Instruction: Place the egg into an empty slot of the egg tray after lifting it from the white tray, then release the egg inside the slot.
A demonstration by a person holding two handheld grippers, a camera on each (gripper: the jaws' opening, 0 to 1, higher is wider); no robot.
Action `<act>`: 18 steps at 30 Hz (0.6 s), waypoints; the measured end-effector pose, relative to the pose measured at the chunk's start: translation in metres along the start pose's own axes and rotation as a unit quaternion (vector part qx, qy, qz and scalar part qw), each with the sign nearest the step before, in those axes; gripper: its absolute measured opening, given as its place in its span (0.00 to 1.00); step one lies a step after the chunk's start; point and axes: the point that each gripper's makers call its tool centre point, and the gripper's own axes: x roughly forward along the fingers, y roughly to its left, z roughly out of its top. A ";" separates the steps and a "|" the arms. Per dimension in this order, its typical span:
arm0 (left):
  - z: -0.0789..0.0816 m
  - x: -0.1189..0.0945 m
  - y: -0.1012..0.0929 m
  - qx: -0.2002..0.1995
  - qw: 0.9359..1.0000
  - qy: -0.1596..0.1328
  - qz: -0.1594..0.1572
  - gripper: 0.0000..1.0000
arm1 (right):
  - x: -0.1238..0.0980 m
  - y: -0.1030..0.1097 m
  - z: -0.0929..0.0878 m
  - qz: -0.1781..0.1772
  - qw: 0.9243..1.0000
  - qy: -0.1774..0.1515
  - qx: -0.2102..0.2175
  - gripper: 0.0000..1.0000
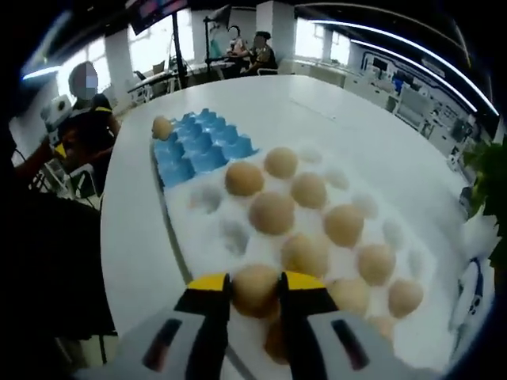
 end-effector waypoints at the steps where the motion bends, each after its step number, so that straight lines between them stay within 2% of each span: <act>1: 0.000 0.000 0.000 -0.001 1.000 -0.001 0.000 1.00 | -0.001 0.001 0.000 -0.002 1.000 -0.003 -0.001 0.25; 5: 0.000 0.003 0.000 -0.002 1.000 -0.003 -0.003 1.00 | -0.005 0.002 0.001 -0.010 1.000 -0.019 -0.008 0.24; 8: 0.000 0.004 -0.001 0.002 1.000 0.001 -0.006 1.00 | -0.013 -0.001 0.013 -0.024 0.997 -0.073 0.030 0.24; 14: 0.002 0.003 0.007 -0.008 1.000 -0.009 -0.001 1.00 | -0.034 -0.006 0.034 -0.049 0.986 -0.149 0.058 0.24; 18: 0.005 0.000 0.005 -0.010 1.000 -0.018 -0.002 1.00 | -0.040 -0.006 0.041 -0.053 0.983 -0.162 0.069 0.24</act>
